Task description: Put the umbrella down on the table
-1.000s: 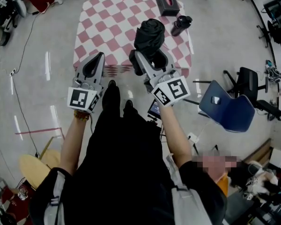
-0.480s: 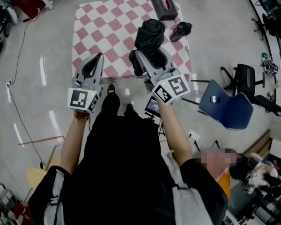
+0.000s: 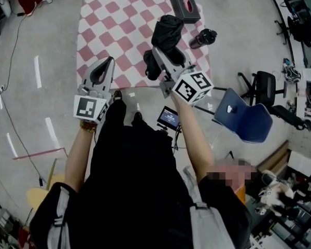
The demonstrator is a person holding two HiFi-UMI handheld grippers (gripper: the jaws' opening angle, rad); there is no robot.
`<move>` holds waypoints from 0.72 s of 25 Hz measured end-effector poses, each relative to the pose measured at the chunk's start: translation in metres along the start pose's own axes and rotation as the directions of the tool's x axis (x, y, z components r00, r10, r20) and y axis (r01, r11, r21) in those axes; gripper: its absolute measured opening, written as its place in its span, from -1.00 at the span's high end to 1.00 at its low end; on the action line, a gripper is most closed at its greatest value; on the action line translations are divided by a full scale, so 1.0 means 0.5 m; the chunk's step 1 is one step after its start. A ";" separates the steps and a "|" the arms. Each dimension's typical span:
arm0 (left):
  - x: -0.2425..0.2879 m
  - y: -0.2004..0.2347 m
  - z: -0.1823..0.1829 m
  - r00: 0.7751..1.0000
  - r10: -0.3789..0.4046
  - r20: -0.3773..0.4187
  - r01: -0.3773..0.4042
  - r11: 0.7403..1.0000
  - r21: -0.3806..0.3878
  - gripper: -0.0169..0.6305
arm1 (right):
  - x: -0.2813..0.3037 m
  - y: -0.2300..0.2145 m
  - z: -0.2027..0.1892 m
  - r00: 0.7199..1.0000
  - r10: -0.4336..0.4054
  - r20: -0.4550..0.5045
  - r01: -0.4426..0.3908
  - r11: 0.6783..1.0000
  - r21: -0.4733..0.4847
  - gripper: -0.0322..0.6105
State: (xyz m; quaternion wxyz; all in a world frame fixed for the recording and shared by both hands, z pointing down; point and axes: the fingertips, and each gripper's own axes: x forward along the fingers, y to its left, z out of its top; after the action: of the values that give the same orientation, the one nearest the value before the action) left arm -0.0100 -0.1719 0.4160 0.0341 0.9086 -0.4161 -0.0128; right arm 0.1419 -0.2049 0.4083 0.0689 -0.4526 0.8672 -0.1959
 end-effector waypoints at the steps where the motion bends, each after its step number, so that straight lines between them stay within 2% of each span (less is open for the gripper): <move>1: 0.001 0.009 -0.006 1.000 0.001 -0.003 -0.001 1.000 -0.005 0.90 | 0.013 -0.007 -0.008 1.000 -0.003 -0.019 0.004 1.000 0.012 0.24; 8: 0.004 0.056 -0.039 1.000 0.003 -0.020 -0.004 0.999 -0.044 0.90 | 0.091 -0.037 -0.061 0.991 -0.012 -0.133 0.021 0.998 0.066 0.24; 18: 0.008 0.115 -0.077 0.999 0.014 -0.036 -0.017 0.996 -0.088 0.90 | 0.197 -0.078 -0.132 0.970 -0.018 -0.243 0.043 0.994 0.097 0.25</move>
State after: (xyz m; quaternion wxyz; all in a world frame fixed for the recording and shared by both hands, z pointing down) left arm -0.0491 -0.2105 0.4586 0.0816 0.9030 -0.4216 -0.0149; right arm 0.0949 -0.2867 0.4900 -0.0173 -0.4343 0.8511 -0.2945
